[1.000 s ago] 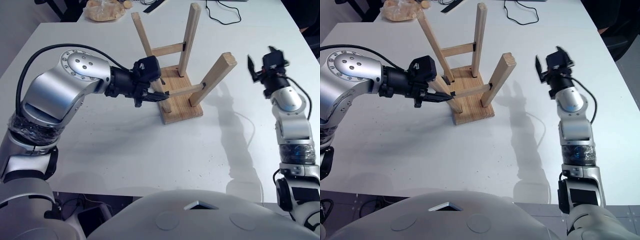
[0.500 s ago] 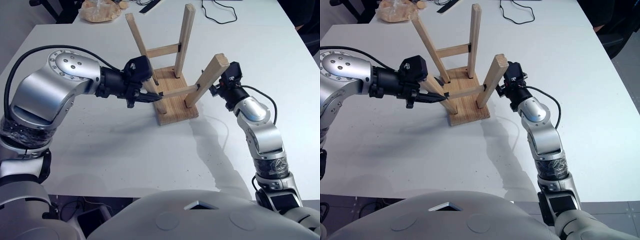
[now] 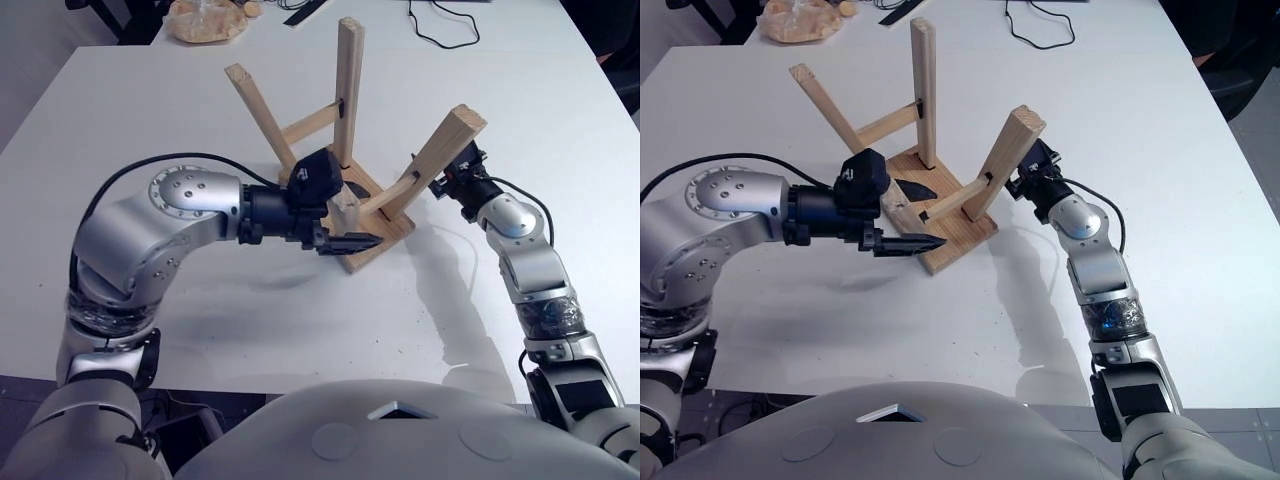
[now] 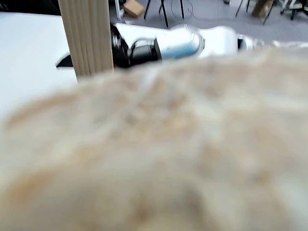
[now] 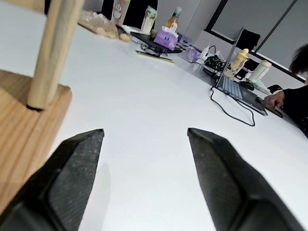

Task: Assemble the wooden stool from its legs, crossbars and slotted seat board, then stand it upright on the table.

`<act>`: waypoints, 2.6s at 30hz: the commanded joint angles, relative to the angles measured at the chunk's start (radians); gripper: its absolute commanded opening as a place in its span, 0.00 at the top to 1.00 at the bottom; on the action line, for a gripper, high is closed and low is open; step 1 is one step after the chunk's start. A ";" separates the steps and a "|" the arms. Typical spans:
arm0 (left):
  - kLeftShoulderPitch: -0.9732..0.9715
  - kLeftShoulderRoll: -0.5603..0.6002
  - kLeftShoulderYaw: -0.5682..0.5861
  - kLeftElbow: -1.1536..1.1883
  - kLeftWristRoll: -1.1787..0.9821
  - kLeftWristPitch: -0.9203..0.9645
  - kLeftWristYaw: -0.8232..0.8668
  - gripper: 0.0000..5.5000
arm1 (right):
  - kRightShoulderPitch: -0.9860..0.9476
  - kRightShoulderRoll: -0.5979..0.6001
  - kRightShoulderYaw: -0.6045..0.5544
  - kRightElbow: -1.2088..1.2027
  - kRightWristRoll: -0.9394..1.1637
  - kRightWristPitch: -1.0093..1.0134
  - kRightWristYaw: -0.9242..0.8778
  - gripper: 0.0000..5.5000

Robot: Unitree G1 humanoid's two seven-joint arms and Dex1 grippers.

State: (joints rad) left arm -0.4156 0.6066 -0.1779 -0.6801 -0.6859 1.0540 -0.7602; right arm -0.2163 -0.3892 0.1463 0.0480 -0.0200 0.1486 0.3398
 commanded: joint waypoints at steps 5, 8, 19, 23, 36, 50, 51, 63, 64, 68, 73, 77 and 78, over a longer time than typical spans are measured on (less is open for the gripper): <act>0.131 0.133 0.038 0.018 0.104 -0.112 0.028 0.33 | -0.028 -0.027 -0.022 0.064 -0.020 -0.077 0.046 0.42; 0.128 0.147 0.163 0.015 0.012 -0.115 -0.003 0.33 | -0.022 -0.031 -0.035 0.063 -0.018 -0.082 0.056 0.42; 0.458 0.354 0.394 0.256 0.097 -0.388 -0.286 0.33 | 0.059 -0.086 -0.094 0.035 -0.014 -0.087 0.098 0.42; 0.488 0.333 0.329 0.424 0.249 -0.531 -0.253 0.33 | 0.063 -0.082 -0.081 0.034 -0.026 -0.092 0.099 0.42; 0.522 0.174 0.320 0.099 0.140 -0.422 -0.042 0.33 | 0.102 -0.010 0.011 -0.305 0.008 0.055 0.124 0.42; 0.729 0.038 0.372 -0.191 0.143 -0.399 0.219 0.33 | 0.252 0.005 -0.152 -0.543 -0.079 0.266 -0.066 0.42; 0.736 0.038 0.368 -0.193 0.145 -0.401 0.221 0.33 | 0.257 0.012 -0.146 -0.552 -0.080 0.265 -0.071 0.42; 0.586 0.040 0.238 0.219 0.397 -0.613 0.212 0.33 | 0.337 -0.229 0.050 -0.422 -0.127 0.205 0.226 0.42; 0.550 0.022 0.205 0.238 0.415 -0.626 0.213 0.33 | 0.340 -0.232 0.063 -0.415 -0.129 0.203 0.237 0.42; 0.510 -0.023 0.030 0.154 0.399 -0.609 0.141 0.33 | 0.363 -0.264 0.107 -0.410 -0.125 0.207 0.309 0.42; 0.344 -0.131 -0.176 0.130 0.419 -0.568 0.099 0.33 | 0.364 -0.332 0.113 -0.367 -0.122 0.193 0.389 0.42; 0.223 -0.235 -0.264 0.193 0.462 -0.558 0.131 0.33 | 0.327 -0.341 0.094 -0.273 -0.123 0.164 0.385 0.42; 0.220 -0.245 -0.276 0.204 0.474 -0.566 0.138 0.33 | 0.319 -0.340 0.086 -0.248 -0.122 0.155 0.378 0.42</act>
State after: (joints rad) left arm -0.1750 0.3843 -0.4165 -0.5094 -0.2506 0.4894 -0.6433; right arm 0.0968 -0.7090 0.2371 -0.3017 -0.1182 0.2896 0.7207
